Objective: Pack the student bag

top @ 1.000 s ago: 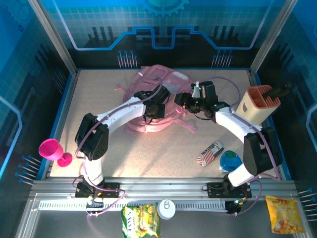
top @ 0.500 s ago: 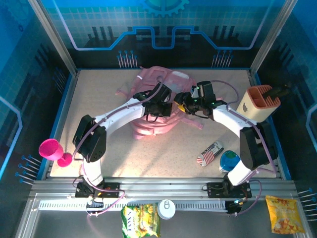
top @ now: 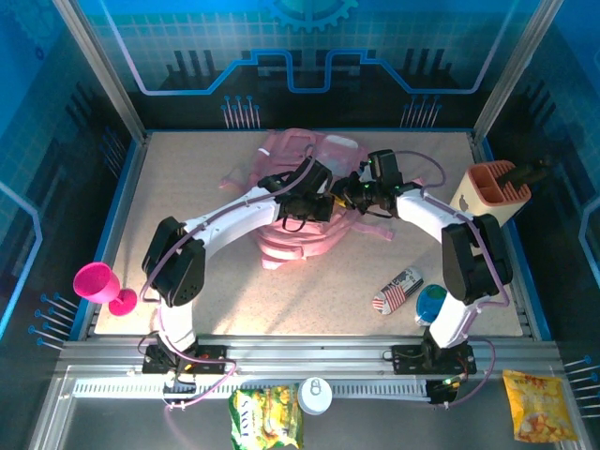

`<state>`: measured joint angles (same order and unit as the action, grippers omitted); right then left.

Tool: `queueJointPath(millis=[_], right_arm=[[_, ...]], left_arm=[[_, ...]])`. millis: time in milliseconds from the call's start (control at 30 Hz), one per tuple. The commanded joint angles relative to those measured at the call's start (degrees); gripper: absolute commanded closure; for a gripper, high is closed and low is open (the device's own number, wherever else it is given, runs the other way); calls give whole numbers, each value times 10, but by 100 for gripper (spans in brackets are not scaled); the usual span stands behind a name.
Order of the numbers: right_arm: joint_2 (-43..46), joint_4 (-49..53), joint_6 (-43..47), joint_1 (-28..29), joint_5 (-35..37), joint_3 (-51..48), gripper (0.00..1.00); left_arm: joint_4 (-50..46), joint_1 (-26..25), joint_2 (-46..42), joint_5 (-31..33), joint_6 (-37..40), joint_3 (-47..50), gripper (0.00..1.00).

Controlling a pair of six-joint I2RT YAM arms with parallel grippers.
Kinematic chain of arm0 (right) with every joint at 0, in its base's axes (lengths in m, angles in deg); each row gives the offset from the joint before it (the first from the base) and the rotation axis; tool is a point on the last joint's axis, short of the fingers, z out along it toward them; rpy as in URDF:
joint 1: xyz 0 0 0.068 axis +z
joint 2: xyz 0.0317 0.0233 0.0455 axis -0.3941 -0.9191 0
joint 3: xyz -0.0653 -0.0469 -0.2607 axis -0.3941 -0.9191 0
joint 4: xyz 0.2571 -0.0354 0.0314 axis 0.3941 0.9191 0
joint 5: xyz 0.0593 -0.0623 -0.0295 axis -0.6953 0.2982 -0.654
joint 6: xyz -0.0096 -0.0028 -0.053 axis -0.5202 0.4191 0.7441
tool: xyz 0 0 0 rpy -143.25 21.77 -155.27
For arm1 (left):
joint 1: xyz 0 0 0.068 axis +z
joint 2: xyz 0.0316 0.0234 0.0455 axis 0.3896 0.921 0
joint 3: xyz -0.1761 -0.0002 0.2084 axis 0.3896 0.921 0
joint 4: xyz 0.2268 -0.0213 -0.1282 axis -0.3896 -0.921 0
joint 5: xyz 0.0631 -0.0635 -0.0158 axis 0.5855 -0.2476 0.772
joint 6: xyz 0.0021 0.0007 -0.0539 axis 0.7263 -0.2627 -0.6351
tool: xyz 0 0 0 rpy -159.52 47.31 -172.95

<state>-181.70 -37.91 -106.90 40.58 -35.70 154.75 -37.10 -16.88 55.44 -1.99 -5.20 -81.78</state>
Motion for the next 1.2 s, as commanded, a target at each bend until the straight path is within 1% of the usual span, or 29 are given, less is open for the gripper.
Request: queueJointPath(millis=[0, 133, 267, 400, 500, 567, 633, 700, 767, 833, 1000, 1167], right_arm=[[-4, 25, 35, -17, 40, 19, 85], [4, 43, 63, -27, 67, 24, 87], [-3, 49, 76, -40, 64, 35, 88], [-12, 61, 95, -44, 68, 56, 88], [-29, 73, 110, -48, 67, 79, 88], [-46, 85, 109, -52, 63, 106, 88], [-55, 92, 104, -54, 48, 132, 87], [-52, 100, 96, -52, 50, 146, 79], [-37, 112, 91, -52, 60, 145, 67], [-15, 117, 86, -53, 71, 128, 62], [57, 117, 73, -61, 80, 56, 60], [137, 124, 62, -66, 104, -20, 50]], left_arm=[[-3, -1, -21, 5, 40, 18, 100], [31, 29, -60, 16, 73, 96, 100], [49, 71, -95, 15, 91, 157, 100], [63, 106, -123, 15, 100, 193, 100], [55, 119, -127, 18, 106, 194, 100], [46, 120, -121, 14, 114, 182, 100], [45, 119, -116, -4, 114, 170, 100], [46, 112, -111, -17, 112, 153, 100], [40, 100, -104, -21, 116, 129, 100], [35, 84, -95, -22, 121, 106, 100], [25, 50, -62, -36, 118, 47, 100], [24, 21, -25, -32, 112, 3, 100]])
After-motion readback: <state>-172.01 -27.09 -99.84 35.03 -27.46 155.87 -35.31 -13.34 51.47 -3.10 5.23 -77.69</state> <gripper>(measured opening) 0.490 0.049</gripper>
